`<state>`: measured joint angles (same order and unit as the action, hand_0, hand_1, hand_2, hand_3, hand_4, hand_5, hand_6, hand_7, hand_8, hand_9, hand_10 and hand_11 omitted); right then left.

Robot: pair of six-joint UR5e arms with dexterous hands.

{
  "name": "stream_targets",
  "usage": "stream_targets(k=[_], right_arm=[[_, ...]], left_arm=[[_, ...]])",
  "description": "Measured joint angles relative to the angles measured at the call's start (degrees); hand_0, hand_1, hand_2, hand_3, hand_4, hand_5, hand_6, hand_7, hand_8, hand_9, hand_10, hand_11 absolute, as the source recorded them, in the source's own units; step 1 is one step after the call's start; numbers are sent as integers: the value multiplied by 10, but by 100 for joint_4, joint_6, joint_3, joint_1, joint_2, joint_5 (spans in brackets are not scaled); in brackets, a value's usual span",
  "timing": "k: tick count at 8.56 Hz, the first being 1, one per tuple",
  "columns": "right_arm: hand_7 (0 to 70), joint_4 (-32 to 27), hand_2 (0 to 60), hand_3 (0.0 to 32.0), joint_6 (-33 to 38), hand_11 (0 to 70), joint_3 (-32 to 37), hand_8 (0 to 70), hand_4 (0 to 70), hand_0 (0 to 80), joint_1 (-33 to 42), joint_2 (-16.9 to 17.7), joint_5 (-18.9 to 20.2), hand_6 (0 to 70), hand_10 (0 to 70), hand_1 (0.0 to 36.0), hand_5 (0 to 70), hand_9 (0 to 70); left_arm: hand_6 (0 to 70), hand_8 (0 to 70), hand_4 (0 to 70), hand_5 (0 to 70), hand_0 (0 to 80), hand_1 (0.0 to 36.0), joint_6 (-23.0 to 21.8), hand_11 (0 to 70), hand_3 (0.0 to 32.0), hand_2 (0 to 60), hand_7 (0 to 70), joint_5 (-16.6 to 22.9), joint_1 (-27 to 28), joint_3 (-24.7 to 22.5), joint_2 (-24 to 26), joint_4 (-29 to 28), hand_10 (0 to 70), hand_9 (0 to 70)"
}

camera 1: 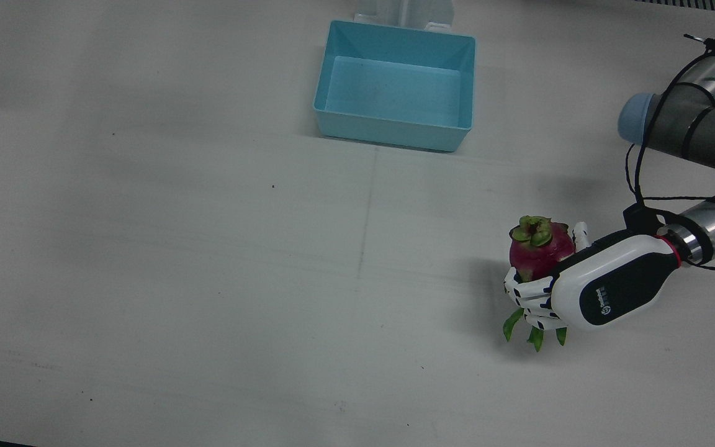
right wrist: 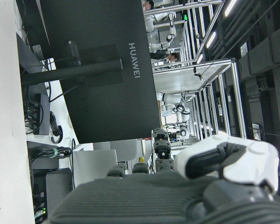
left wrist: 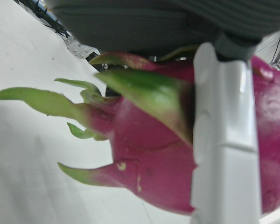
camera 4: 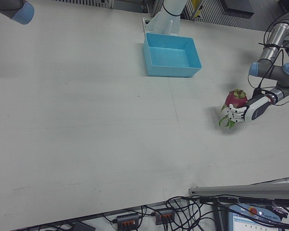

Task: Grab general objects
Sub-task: 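Carry the dragon fruit with the left hand to the blue tray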

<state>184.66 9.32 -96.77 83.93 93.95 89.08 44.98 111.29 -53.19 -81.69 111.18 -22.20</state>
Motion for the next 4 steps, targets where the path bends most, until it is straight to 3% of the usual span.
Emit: stream_targets(k=[1,4], right_arm=[[0,0,0,0,0,0,0,0,0,0,0,0,-2,0,0,0,0,0],[0,0,0,0,0,0,0,0,0,0,0,0,-3,0,0,0,0,0]], left_arm=[[700,700,700,700,800,360,-204,700,0,600,700,110,191,-106,1,-123,700,700],[700,700,700,700,800,360,-270,700,0,600,700,212,781,-1682,-33,859,700,700]])
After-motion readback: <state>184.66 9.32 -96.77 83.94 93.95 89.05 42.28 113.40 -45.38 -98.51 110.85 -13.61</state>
